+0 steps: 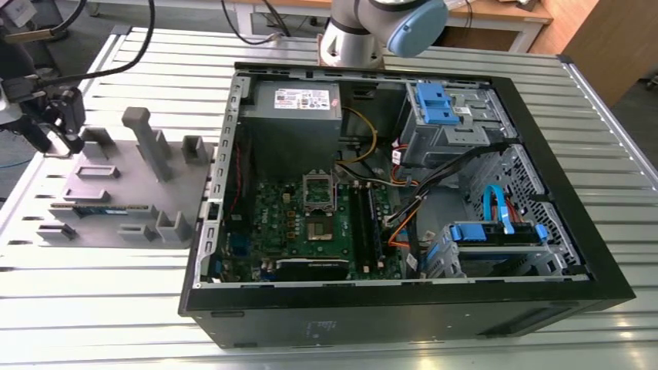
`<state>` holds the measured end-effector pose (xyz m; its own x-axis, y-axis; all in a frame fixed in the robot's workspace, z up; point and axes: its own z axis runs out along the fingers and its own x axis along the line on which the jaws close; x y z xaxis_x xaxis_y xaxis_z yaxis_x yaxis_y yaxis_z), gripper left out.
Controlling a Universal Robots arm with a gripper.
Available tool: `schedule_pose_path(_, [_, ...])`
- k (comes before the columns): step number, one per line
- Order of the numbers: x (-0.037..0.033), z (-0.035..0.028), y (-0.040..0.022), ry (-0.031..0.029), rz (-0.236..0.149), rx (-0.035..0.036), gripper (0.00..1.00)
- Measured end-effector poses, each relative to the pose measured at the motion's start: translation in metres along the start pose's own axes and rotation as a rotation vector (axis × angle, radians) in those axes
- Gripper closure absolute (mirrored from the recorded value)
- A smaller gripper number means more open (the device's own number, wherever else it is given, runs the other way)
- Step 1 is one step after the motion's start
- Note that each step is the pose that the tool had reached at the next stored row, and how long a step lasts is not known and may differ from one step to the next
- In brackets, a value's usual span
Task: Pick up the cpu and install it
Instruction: 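Pick up the cpu and move it towards the insertion slot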
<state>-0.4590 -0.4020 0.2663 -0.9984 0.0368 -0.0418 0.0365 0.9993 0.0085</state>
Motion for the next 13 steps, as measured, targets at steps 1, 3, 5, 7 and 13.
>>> schedule_pose_path(1, [-0.0001, -0.0022, 0.0000, 0.0001, 0.000, 0.0000, 0.53])
schedule_pose_path(3, [-0.0003, -0.0064, 0.0000, 0.0001, 0.000, 0.0000, 0.53])
schedule_pose_path(5, [-0.0004, -0.0102, 0.0001, 0.0001, 0.000, 0.0001, 0.53])
schedule_pose_path(7, [-0.0006, -0.0144, 0.0001, 0.0001, 0.000, 0.0001, 0.53])
schedule_pose_path(13, [-0.0011, -0.0275, 0.0002, 0.0001, 0.000, 0.0000, 0.53])
